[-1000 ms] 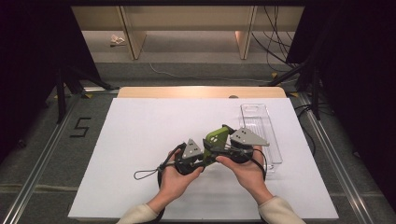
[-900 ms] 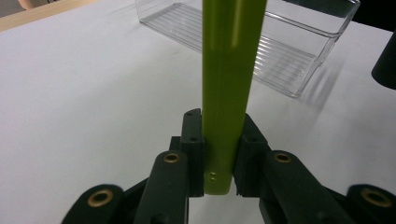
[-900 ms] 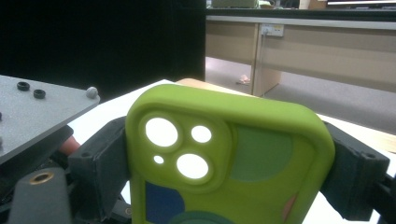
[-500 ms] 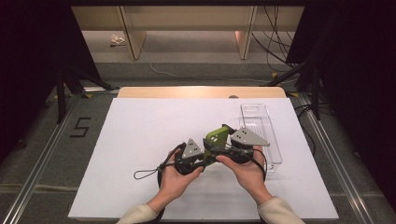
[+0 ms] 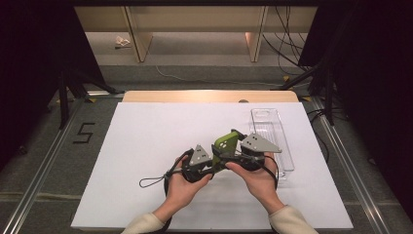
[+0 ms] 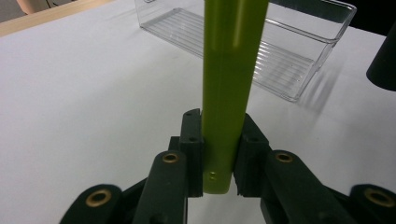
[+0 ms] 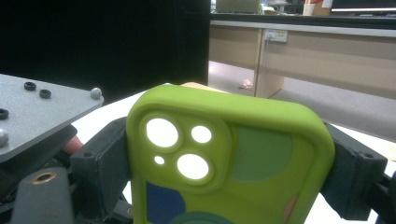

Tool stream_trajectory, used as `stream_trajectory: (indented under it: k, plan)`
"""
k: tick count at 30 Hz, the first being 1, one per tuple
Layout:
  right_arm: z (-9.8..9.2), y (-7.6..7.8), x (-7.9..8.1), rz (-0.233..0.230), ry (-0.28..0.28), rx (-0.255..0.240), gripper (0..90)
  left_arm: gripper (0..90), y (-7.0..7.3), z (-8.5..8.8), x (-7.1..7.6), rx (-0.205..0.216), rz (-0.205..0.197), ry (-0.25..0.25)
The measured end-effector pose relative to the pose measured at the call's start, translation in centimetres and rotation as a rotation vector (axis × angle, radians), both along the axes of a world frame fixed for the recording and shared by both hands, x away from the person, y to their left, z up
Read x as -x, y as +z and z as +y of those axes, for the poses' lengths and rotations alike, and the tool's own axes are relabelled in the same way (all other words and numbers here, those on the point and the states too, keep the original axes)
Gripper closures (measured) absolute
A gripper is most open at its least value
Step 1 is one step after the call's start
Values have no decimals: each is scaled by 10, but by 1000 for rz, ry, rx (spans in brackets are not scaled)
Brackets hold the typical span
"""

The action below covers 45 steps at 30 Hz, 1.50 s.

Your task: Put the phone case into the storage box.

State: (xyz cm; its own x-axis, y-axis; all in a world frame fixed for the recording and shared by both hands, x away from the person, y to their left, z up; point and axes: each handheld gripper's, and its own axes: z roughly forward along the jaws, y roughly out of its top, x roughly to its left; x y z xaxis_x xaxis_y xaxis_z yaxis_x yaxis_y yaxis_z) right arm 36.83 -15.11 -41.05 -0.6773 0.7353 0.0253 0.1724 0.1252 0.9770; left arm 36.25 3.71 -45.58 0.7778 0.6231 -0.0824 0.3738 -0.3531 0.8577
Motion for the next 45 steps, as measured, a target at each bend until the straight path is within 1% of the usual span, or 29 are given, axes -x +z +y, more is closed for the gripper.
stream_trajectory:
  k: [4, 7, 9, 12, 14, 16, 18, 19, 20, 22, 24, 26, 27, 29, 32, 39, 45]
  plan:
    - [0, 0, 0, -5, 1, 2, 162, 731, 1, 1, 0, 7, -4, -4]
    - [-1, 1, 0, -10, -1, -2, 163, 664, 2, 2, -1, 4, -17, -1]
    - [-2, 3, 0, -11, -5, -3, 163, 586, 2, 3, -1, -1, -23, -9]
    - [-4, 4, 0, -16, -11, -3, 163, 468, 3, 4, 0, -7, -41, -21]
    - [-5, 5, -1, -18, -12, -5, 163, 394, 4, 6, 1, -9, -52, -18]
    - [-6, 6, -1, -20, -14, -6, 163, 311, 6, 8, 2, -9, -57, -19]
    - [-8, 7, -1, -22, -18, -7, 163, 218, 8, 11, 2, -26, -60, -25]
    - [-9, 8, -1, -22, -21, -9, 163, 175, 8, 13, 2, -30, -56, -33]
    - [-10, 8, -2, -23, -22, -10, 163, 154, 9, 15, 3, -30, -62, -30]
    - [-12, 9, -3, -24, -29, -12, 163, 143, 9, 19, 3, -45, -79, -19]
    - [-14, 10, -3, -26, -38, -13, 163, 104, 9, 23, 4, -43, -79, -9]
    - [-16, 11, -4, -29, -44, -16, 163, 64, 8, 26, 4, -59, -76, -6]
    - [-17, 12, -4, -29, -47, -18, 163, 43, 7, 28, 4, -58, -74, -5]
    - [-20, 13, -5, -30, -54, -21, 163, 4, 8, 30, 4, -70, -68, -6]
    - [-23, 14, -6, -32, -63, -24, 163, 0, 9, 35, 5, -68, -76, -17]
    - [-29, 17, -8, -36, -82, -30, 163, 0, 11, 45, 7, -60, -79, 3]
    - [-35, 18, -10, -33, -102, -31, 164, 0, 11, 52, 9, -57, -79, 2]
